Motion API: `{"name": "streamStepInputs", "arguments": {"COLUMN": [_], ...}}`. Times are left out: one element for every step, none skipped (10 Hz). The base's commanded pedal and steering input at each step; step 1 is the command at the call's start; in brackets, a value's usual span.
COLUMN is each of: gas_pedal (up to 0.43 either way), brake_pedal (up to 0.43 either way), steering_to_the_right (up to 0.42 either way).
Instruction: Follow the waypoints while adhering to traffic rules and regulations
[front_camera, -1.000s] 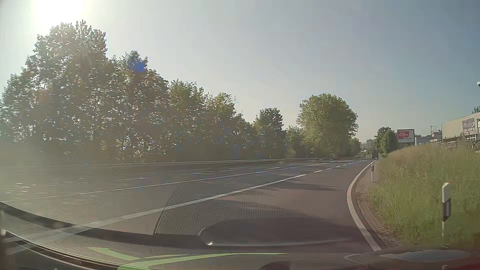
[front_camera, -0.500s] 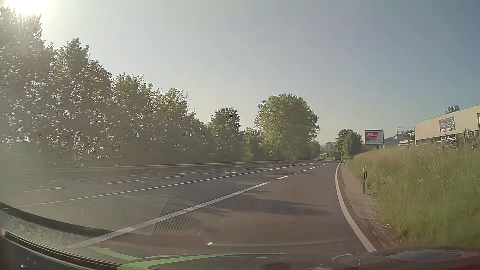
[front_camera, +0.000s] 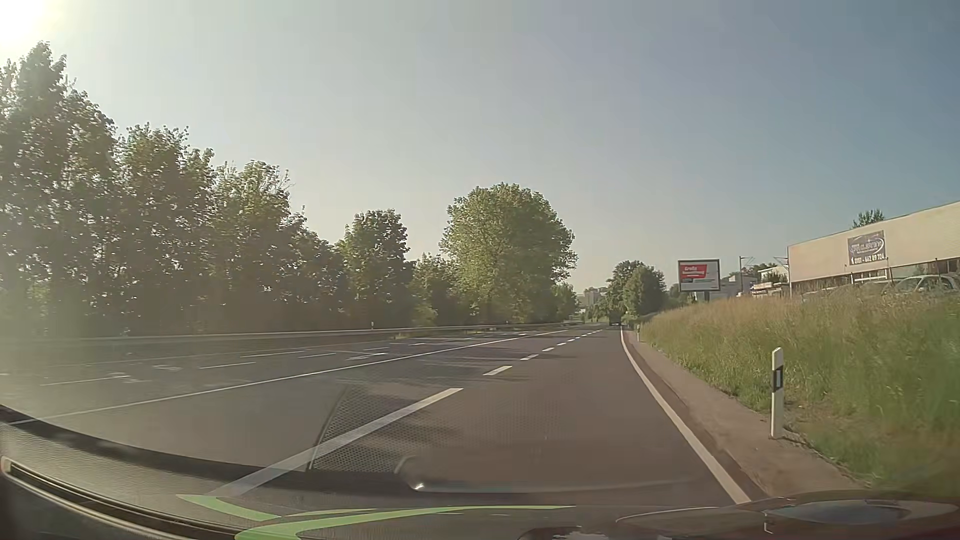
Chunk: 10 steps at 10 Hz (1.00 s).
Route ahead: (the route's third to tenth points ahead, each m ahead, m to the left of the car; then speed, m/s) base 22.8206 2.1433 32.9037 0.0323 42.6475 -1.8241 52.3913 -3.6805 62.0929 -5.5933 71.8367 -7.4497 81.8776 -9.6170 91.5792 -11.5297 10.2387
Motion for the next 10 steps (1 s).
{"name": "streamStepInputs", "arguments": {"gas_pedal": [0.24,0.248,0.26,0.28,0.339,0.358,0.378,0.429,0.441,0.469], "brake_pedal": [0.0,0.0,0.0,0.0,0.0,0.0,0.0,0.0,0.0,0.0], "steering_to_the_right": [0.082,0.073,0.066,0.062,0.056,0.046,0.037,0.031,0.026,0.023]}}
